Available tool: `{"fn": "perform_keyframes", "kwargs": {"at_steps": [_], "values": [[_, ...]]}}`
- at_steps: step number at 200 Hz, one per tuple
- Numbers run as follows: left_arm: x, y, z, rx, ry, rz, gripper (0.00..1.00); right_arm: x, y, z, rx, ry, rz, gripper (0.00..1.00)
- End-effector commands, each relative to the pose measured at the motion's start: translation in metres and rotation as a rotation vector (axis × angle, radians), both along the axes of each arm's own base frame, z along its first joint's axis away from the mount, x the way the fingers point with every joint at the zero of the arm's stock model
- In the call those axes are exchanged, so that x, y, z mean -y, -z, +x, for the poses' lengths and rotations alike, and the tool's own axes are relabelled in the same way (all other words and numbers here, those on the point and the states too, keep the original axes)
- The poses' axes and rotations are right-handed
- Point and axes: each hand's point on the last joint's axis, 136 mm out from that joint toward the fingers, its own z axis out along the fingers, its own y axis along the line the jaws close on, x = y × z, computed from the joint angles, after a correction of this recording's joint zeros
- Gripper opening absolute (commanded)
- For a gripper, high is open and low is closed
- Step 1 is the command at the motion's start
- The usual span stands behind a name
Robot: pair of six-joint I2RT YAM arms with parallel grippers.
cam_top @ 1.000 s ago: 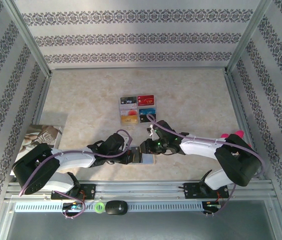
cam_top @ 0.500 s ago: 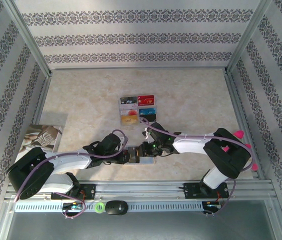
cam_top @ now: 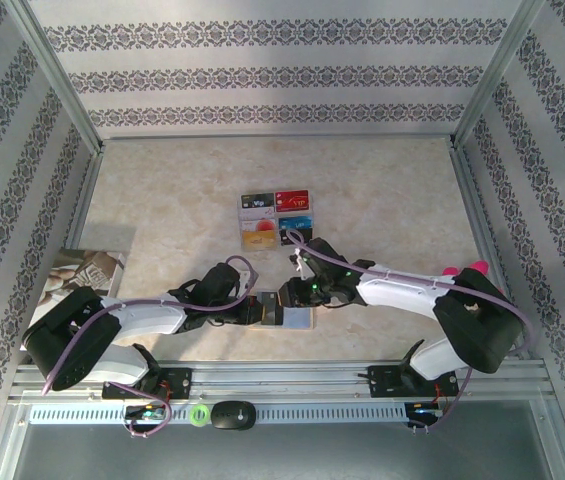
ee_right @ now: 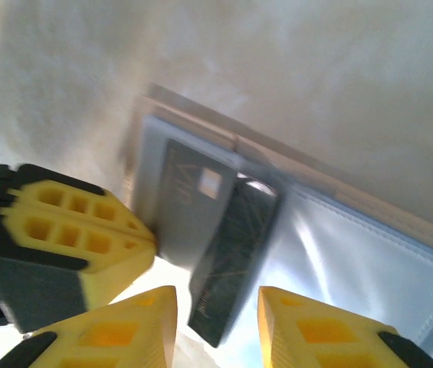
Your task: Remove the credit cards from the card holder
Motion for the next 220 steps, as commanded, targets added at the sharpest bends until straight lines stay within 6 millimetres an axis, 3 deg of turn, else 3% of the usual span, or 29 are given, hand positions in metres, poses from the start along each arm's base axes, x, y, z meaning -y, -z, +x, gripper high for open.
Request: {"fn": "perform_keyframes", "kwargs": {"at_steps": [1,20,66,105,143,184,220], "values": [[-0.042,0.050,-0.028,-0.150,-0.048,0.191,0.00,-0.013,-0.003,-0.001,-0.015,-0.029,0.036,0.34],[-0.042,0.050,-0.029,-0.153,-0.046,0.192,0.00,-0.020,0.007,-0.005,-0.059,-0.035,0.050,0.33],[-0.043,0.051,-0.029,-0.153,-0.053,0.191,0.00,-0.010,0.025,-0.008,-0.088,-0.005,-0.011,0.32],[-0.042,0.053,-0.029,-0.158,-0.048,0.186,0.00,-0.019,0.028,-0.009,-0.104,-0.033,0.005,0.29],[-0.043,0.053,-0.030,-0.160,-0.051,0.187,0.00,-0.011,0.039,-0.010,-0.124,-0.001,-0.033,0.29],[-0.042,0.052,-0.030,-0.159,-0.052,0.183,0.00,-0.002,0.034,-0.009,-0.103,0.024,-0.039,0.31],[-0.042,0.053,-0.030,-0.161,-0.052,0.181,0.00,-0.006,0.041,-0.014,-0.138,0.005,-0.028,0.30]]}}
